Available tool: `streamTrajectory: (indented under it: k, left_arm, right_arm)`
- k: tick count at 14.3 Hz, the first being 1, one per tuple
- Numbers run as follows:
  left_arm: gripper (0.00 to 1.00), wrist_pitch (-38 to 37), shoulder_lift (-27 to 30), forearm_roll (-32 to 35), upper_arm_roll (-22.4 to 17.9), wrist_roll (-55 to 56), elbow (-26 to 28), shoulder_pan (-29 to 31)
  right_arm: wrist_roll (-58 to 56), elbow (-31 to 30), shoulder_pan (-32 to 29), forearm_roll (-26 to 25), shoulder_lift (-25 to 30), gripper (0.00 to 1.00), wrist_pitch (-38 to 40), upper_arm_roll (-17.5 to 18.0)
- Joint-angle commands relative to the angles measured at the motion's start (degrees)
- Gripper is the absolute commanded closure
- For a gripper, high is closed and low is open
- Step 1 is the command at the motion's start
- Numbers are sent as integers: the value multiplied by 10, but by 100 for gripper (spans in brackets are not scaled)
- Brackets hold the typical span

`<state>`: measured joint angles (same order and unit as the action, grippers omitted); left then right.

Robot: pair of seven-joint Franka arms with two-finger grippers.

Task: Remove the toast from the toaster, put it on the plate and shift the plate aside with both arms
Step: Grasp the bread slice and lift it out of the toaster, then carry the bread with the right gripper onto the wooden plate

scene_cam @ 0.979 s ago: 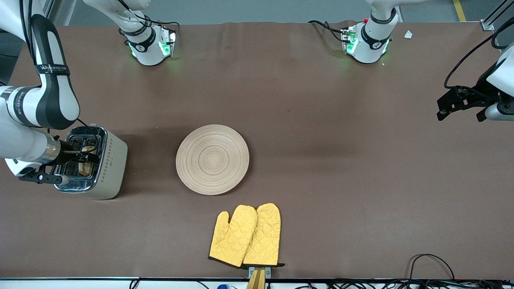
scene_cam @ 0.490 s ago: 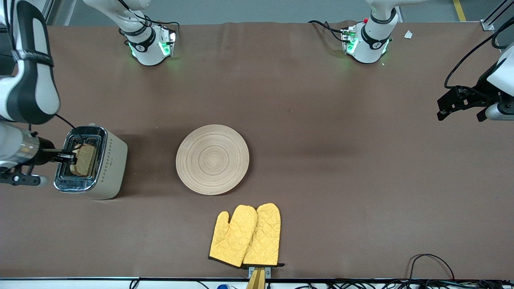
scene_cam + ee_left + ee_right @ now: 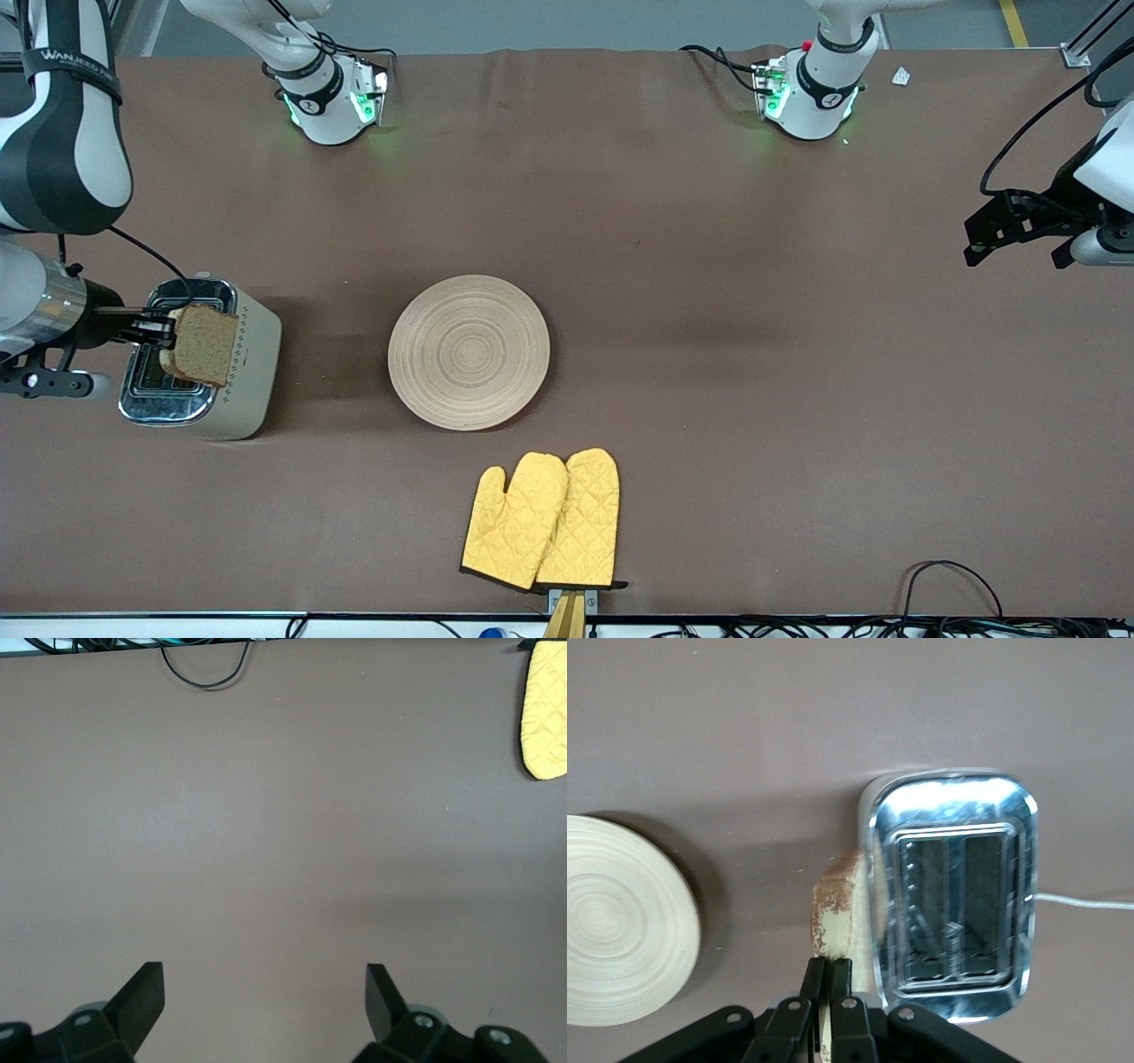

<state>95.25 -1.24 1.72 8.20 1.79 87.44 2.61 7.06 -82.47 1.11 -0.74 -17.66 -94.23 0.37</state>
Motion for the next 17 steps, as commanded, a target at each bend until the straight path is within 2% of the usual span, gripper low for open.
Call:
streamTrajectory:
  k: [1, 3, 5, 11, 13, 17]
  left_arm:
    - [0, -2, -4, 5, 1, -9, -10, 1]
    - [0, -2, -4, 4, 1, -8, -10, 0]
    - [0, -2, -4, 4, 1, -9, -10, 1]
    - [0, -2, -4, 4, 1, -9, -10, 1]
    - [0, -2, -4, 3, 1, -9, -10, 1]
    - [0, -2, -4, 4, 1, -9, -10, 1]
  right_arm:
    - [85, -2, 48, 35, 11, 100, 5, 5]
    - [142, -11, 105, 48, 9, 100, -27, 6]
    - [193, -49, 156, 62, 9, 100, -89, 6]
    - [298, -227, 299, 145, 8, 100, -359, 7]
    - [288, -265, 307, 155, 6, 100, -417, 7]
    - [202, -289, 283, 145, -5, 100, -427, 2]
